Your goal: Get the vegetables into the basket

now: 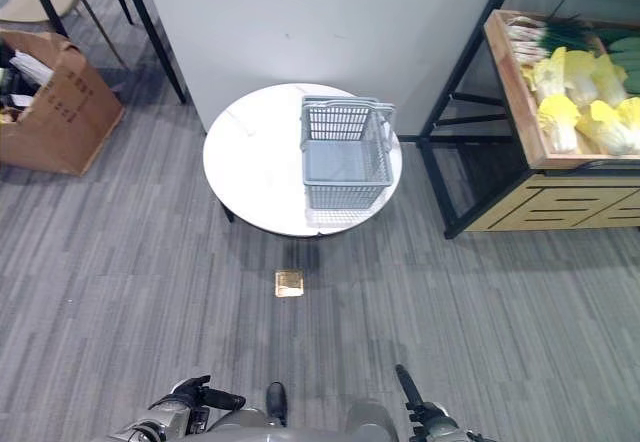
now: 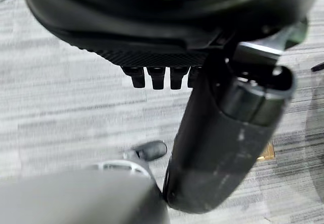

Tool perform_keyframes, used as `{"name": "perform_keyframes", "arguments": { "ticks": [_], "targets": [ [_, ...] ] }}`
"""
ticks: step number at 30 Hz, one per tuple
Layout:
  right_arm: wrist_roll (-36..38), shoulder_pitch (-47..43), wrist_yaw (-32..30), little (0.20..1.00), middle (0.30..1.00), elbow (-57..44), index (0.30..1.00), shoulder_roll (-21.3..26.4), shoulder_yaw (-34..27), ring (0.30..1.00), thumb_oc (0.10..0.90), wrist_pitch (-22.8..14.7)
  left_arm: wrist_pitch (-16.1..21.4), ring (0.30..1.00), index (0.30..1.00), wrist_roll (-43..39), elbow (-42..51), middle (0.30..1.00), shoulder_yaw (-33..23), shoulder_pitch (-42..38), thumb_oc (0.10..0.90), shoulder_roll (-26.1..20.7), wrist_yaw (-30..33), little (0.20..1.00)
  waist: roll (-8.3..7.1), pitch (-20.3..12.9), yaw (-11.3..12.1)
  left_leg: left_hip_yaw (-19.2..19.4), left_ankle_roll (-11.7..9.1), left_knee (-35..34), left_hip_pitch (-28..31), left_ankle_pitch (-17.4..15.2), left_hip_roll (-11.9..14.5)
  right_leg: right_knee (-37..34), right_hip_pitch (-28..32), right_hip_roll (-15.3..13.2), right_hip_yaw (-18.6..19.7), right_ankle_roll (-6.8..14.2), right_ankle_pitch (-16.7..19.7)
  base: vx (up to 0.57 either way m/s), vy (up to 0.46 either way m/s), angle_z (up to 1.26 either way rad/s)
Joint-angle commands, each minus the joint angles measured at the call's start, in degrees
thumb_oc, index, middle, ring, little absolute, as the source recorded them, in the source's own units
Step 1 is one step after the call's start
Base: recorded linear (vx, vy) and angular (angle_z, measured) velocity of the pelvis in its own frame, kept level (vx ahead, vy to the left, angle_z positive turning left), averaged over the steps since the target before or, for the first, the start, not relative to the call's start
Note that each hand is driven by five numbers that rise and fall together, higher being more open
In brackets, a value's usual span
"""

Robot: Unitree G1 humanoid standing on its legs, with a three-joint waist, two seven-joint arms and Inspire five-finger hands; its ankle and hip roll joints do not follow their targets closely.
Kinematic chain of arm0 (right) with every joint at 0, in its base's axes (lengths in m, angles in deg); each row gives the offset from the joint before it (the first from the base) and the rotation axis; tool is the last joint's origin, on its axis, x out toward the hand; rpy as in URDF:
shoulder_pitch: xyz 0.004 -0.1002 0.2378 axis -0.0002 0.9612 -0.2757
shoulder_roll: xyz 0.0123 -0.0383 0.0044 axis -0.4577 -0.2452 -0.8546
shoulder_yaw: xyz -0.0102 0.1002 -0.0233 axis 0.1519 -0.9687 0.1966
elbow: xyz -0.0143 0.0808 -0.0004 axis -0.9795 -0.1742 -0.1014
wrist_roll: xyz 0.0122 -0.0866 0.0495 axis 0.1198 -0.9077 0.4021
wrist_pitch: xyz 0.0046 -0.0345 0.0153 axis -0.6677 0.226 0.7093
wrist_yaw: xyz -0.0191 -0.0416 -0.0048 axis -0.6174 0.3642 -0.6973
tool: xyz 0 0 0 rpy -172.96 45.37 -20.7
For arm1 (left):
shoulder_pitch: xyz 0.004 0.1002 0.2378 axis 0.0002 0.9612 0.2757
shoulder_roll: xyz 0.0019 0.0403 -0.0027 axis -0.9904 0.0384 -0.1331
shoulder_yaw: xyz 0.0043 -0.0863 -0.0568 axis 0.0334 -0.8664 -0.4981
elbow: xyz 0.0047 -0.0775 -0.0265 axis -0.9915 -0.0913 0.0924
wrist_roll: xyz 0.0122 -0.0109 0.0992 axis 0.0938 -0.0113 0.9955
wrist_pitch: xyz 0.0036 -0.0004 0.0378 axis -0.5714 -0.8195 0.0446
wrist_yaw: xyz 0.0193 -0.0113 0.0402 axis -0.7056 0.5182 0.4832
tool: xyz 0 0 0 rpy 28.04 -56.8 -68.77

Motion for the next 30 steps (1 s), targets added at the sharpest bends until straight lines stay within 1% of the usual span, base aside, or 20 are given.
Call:
{"name": "perform_keyframes", "arguments": {
  "ticks": [1, 2, 3, 4, 5, 7, 11, 13, 14, 15, 17, 22, 23, 24, 25, 26, 27, 28, 29, 30],
  "targets": [
    [0.60, -0.26, -0.96, 1.000, 1.000, -2.56, 1.000, 2.57, 0.59, 1.000, 0.900, 0.26, -0.55, 1.000, 1.000, 1.21, -0.47, 1.000, -2.50, 0.98, 0.900, -1.05, -0.07, 1.000, -1.25, 2.80, -2.97, -5.64, -8.53, 1.20, -1.98, 4.55, 0.66, -17.95, 5.13, 3.37, 3.00, 1.92, 15.58, 0.25, -0.014, -0.19],
    [0.95, -0.29, -1.00, 1.000, 1.000, -2.63, 1.000, 2.43, 0.53, 1.000, 0.900, 0.16, -0.54, 1.000, 1.000, 1.45, -0.51, 1.000, -2.18, 1.00, 0.900, -1.10, -0.01, 1.000, -1.41, 3.00, -3.79, -6.31, -8.55, 1.20, -1.53, 4.52, 0.20, -20.99, 3.39, 5.33, 4.68, 1.90, 14.82, 0.31, -0.010, 0.19],
    [1.66, -0.17, -1.20, 1.000, 1.000, -2.77, 1.000, 2.29, 0.72, 1.000, 0.900, 0.09, -0.57, 1.000, 1.000, 2.24, -0.71, 1.000, -1.86, 0.93, 0.900, -1.17, 0.14, 1.000, -1.62, 3.46, -4.93, -7.77, -8.84, 0.37, 0.44, 4.00, -0.22, -26.08, 2.79, 7.46, 5.73, 2.09, 14.08, 0.22, -0.015, 0.39],
    [1.67, -0.16, -1.21, 1.000, 1.000, -2.77, 1.000, 2.31, 0.75, 1.000, 0.900, 0.09, -0.56, 1.000, 1.000, 2.25, -0.72, 1.000, -1.87, 0.95, 0.900, -1.14, 0.14, 1.000, -1.47, 3.64, -5.05, -7.91, -8.89, 0.23, 0.79, 3.91, -0.07, -26.17, 3.18, 7.58, 5.53, 2.05, 13.99, 0.28, -0.024, 0.53],
    [2.06, -0.16, -1.32, 1.000, 1.000, -2.82, 1.000, 2.02, 1.02, 1.000, 0.900, -0.03, -0.46, 1.000, 1.000, 2.82, -1.13, 1.000, -1.83, 0.88, 0.900, -1.31, 0.30, 1.000, -1.51, 3.45, -6.07, -9.24, -9.19, -0.81, 2.08, 3.59, -0.24, -30.26, 1.42, 9.24, 7.11, 2.17, 14.65, 0.19, -0.009, 0.92],
    [2.25, -0.20, -1.34, 1.000, 1.000, -3.21, 1.000, 1.70, 1.36, 1.000, 0.900, -0.16, -0.33, 1.000, 1.000, 3.14, -1.37, 1.000, -1.90, 0.99, 0.900, -1.41, 0.42, 1.000, -1.67, 3.56, -6.99, -10.09, -9.30, -0.90, 3.22, 2.89, -0.60, -31.96, -0.21, 10.80, 8.22, 2.26, 16.35, 0.18, -0.007, 0.90],
    [2.67, -0.04, -1.59, 1.000, 1.000, -3.62, 1.000, 1.47, 1.57, 1.000, 0.900, -0.25, -0.57, 1.000, 1.000, 3.70, -1.96, 1.000, -1.77, 1.11, 0.900, -1.00, 0.48, 1.000, -1.86, 3.52, -7.34, -10.95, -9.54, -0.90, 4.25, 2.38, -0.92, -32.15, 1.23, 10.93, 7.24, 1.79, 16.15, 0.06, -0.029, 0.52],
    [2.87, -0.36, -1.67, 1.000, 1.000, -3.90, 1.000, 1.71, 1.92, 1.000, 0.900, -0.41, -0.76, 1.000, 1.000, 3.68, -1.82, 1.000, -1.56, 1.27, 0.900, -0.55, 0.46, 1.000, -1.28, 2.65, -7.45, -11.46, -9.92, -0.90, 4.15, 2.21, -0.45, -32.97, 2.62, 11.56, 8.54, 1.06, 15.17, 0.05, -0.084, -0.03],
    [2.88, -0.35, -1.66, 1.000, 1.000, -3.89, 1.000, 1.72, 1.93, 1.000, 0.900, -0.42, -0.76, 1.000, 1.000, 3.68, -1.82, 1.000, -1.56, 1.28, 0.900, -0.54, 0.47, 1.000, -1.26, 2.66, -7.46, -11.48, -9.93, -0.90, 4.18, 2.19, -0.43, -32.96, 2.65, 11.58, 8.52, 1.05, 15.15, 0.07, -0.070, -0.04],
    [3.18, -0.42, -1.68, 1.000, 1.000, -4.06, 1.000, 1.94, 1.93, 1.000, 0.900, -0.34, -0.89, 1.000, 1.000, 3.60, -1.82, 1.000, -1.41, 1.34, 0.900, -0.25, 0.48, 1.000, -0.77, 2.19, -7.42, -11.68, -10.28, -0.90, 4.26, 2.13, -0.04, -33.35, 3.40, 11.93, 8.75, 0.40, 14.62, 0.05, -0.089, 0.11],
    [3.42, -0.49, -1.78, 1.000, 1.000, -3.84, 1.000, 2.03, 1.68, 1.000, 0.900, -0.25, -0.96, 1.000, 1.000, 3.43, -1.98, 1.000, -1.32, 1.42, 0.900, 0.07, 0.59, 1.000, -0.24, 1.73, -7.31, -11.88, -10.79, -0.90, 4.55, 2.21, 0.69, -33.13, 3.98, 12.26, 7.61, -0.26, 13.73, 0.06, -0.136, 0.21],
    [3.13, -0.62, -1.66, 1.000, 1.000, -3.77, 1.000, 2.19, 2.49, 1.000, 0.900, -0.33, -1.01, 1.000, 1.000, 2.44, -2.03, 1.000, -1.67, 1.37, 0.900, 0.38, 0.76, 1.000, 0.54, 0.98, -7.25, -12.81, -12.03, -0.56, 5.47, 2.21, 2.83, -32.27, 4.66, 13.58, 6.19, -1.84, 11.21, 0.06, -0.135, 0.16],
    [2.92, -0.50, -1.43, 1.000, 1.000, -3.48, 1.000, 2.45, 2.73, 1.000, 0.900, -0.24, -1.04, 1.000, 1.000, 2.16, -2.05, 1.000, -1.81, 1.24, 0.900, 0.55, 0.77, 1.000, 0.57, 1.10, -7.16, -13.09, -12.76, 3.05, 4.77, 2.02, 3.19, -32.10, 5.88, 13.92, 5.44, -2.54, 10.22, 0.12, -0.229, 0.23],
    [2.88, -0.43, -1.33, 1.000, 1.000, -3.49, 1.000, 2.72, 2.75, 1.000, 0.900, -0.27, -1.09, 1.000, 1.000, 1.51, -2.09, 1.000, -2.15, 1.11, 0.900, 0.63, 0.81, 1.000, 0.38, 1.38, -7.12, -13.10, -13.59, 7.06, 3.60, 2.71, 2.94, -32.03, 6.61, 13.90, 5.01, -2.93, 9.96, 0.07, -0.165, 0.32],
    [2.88, -0.45, -1.32, 1.000, 1.000, -3.48, 1.000, 2.73, 2.75, 1.000, 0.900, -0.27, -1.10, 1.000, 1.000, 1.50, -2.08, 1.000, -2.16, 1.10, 0.900, 0.64, 0.82, 1.000, 0.39, 1.39, -7.21, -13.20, -13.61, 7.39, 3.42, 2.54, 2.95, -32.02, 6.62, 13.90, 4.92, -2.94, 9.94, 0.03, -0.164, 0.28],
    [2.68, -0.33, -1.16, 1.000, 1.000, -3.23, 1.000, 3.24, 2.70, 1.000, 0.900, -0.26, -0.85, 1.000, 1.000, 0.46, -1.89, 1.000, -2.31, 0.61, 0.900, 0.72, 0.69, 1.000, -0.36, 2.51, -6.73, -12.58, -15.76, 16.26, -0.70, 5.74, 1.91, -32.05, 8.53, 13.45, 4.32, -3.83, 9.37, 0.00, -0.156, 0.28],
    [2.62, -0.33, -1.09, 1.000, 1.000, -3.20, 1.000, 3.44, 2.66, 1.000, 0.900, -0.23, -0.87, 1.000, 1.000, 0.00, -1.79, 1.000, -2.35, 0.27, 0.900, 0.65, 0.69, 1.000, -1.14, 3.20, -6.56, -11.83, -16.58, 21.24, -3.10, 7.32, 1.67, -32.08, 9.28, 12.88, 4.15, -4.20, 9.43, -0.01, -0.216, 0.17],
    [2.49, -0.39, -1.11, 1.000, 1.000, -3.03, 1.000, 3.86, 2.69, 1.000, 0.900, -0.18, -0.76, 1.000, 1.000, -0.53, -1.38, 1.000, -2.27, -0.05, 0.900, 0.55, 0.80, 1.000, -1.92, 3.88, -6.27, -10.94, -16.85, 25.30, -5.60, 8.45, 1.83, -32.19, 9.98, 12.49, 3.97, -4.70, 9.40, 0.00, -0.188, 0.33],
    [2.31, -0.27, -1.07, 1.000, 1.000, -2.81, 1.000, 4.10, 2.63, 1.000, 0.900, -0.12, -0.77, 1.000, 1.000, -0.89, -1.06, 1.000, -2.21, -0.25, 0.900, 0.50, 0.67, 1.000, -2.33, 4.00, -6.26, -8.75, -16.45, 26.67, -7.43, 8.91, 3.03, -32.66, 10.82, 12.36, 3.53, -4.92, 9.20, 0.02, -0.141, 0.36],
    [2.38, -0.21, -1.13, 1.000, 1.000, -2.65, 1.000, 4.09, 2.60, 1.000, 0.900, -0.02, -0.92, 1.000, 1.000, -0.88, -1.12, 1.000, -2.24, -0.17, 0.900, 0.48, 0.70, 1.000, -2.42, 3.99, -6.07, -7.93, -16.06, 26.91, -8.37, 8.67, 3.50, -32.97, 11.45, 12.44, 3.66, -4.98, 8.94, 0.08, -0.089, 0.39]
  ]
}}
